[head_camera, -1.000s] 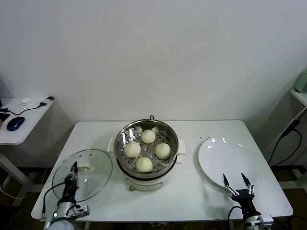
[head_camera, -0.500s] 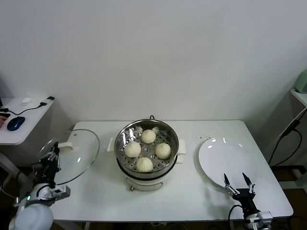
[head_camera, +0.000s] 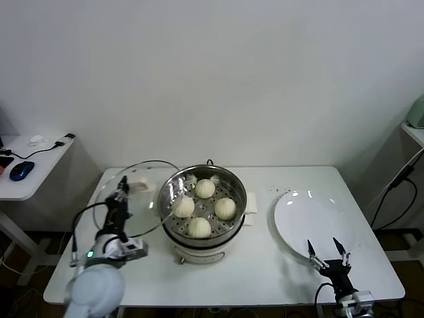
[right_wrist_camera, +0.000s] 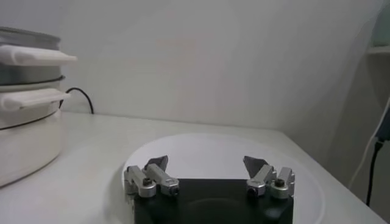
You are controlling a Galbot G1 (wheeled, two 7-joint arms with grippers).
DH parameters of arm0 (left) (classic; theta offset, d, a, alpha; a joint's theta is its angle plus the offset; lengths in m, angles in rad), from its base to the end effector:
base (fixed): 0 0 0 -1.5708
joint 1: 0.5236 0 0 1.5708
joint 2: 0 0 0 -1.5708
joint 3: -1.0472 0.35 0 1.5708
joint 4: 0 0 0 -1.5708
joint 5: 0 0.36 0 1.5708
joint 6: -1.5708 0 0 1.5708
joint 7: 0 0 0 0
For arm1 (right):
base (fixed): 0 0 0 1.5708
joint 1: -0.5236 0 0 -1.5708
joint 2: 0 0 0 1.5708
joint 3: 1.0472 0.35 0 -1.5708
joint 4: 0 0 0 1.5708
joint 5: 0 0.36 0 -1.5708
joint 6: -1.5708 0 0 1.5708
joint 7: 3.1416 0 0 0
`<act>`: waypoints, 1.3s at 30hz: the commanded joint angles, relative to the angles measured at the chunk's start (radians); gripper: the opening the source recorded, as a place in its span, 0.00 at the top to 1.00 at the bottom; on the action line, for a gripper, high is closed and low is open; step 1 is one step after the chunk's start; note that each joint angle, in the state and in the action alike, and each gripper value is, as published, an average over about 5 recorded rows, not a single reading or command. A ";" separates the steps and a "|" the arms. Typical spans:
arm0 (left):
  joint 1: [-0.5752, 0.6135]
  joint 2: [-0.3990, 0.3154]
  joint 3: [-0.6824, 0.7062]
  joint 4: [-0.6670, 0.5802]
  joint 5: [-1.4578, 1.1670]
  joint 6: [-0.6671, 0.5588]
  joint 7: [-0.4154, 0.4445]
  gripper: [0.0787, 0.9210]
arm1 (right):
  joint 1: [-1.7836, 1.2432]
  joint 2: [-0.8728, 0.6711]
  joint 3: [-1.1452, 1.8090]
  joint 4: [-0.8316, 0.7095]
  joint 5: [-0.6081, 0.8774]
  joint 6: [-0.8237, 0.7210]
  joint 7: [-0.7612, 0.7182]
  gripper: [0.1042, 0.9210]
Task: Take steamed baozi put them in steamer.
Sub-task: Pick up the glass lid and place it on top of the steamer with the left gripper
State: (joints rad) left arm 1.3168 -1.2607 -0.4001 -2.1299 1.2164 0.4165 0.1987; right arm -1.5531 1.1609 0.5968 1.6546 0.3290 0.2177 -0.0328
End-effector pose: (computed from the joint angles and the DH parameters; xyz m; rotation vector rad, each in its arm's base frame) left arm 0.2485 0.0127 -0.2377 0.1201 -2.3347 -1.9661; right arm 0.1759 -0.1515 -0.4209 0.0398 -2.9535 0.1318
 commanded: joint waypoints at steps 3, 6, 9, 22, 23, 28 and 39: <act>-0.059 -0.056 0.224 -0.069 0.129 0.121 0.057 0.93 | -0.006 0.002 0.003 -0.011 -0.015 0.013 0.001 0.12; -0.084 -0.107 0.301 -0.047 0.215 0.169 0.084 0.93 | -0.010 0.002 0.006 -0.011 -0.016 0.017 0.002 0.12; -0.108 -0.147 0.346 -0.015 0.277 0.202 0.092 0.93 | -0.014 0.002 0.011 -0.010 -0.017 0.022 0.003 0.12; -0.170 -0.271 0.443 0.118 0.392 0.240 0.087 0.93 | -0.020 0.018 0.019 -0.028 -0.019 0.053 0.009 0.12; -0.173 -0.275 0.446 0.127 0.395 0.239 0.086 0.93 | -0.019 0.020 0.019 -0.030 -0.020 0.055 0.009 0.12; -0.178 -0.285 0.450 0.167 0.417 0.229 0.071 0.93 | -0.012 0.026 0.021 -0.042 -0.025 0.064 0.013 0.12; -0.185 -0.293 0.433 0.278 0.433 0.214 0.018 0.93 | -0.003 0.036 0.022 -0.059 -0.040 0.086 0.019 0.12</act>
State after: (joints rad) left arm 1.1410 -1.5378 0.0086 -1.8761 1.6474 0.6156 0.2189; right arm -1.5599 1.1938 0.6188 1.6047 0.2954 0.2949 -0.0166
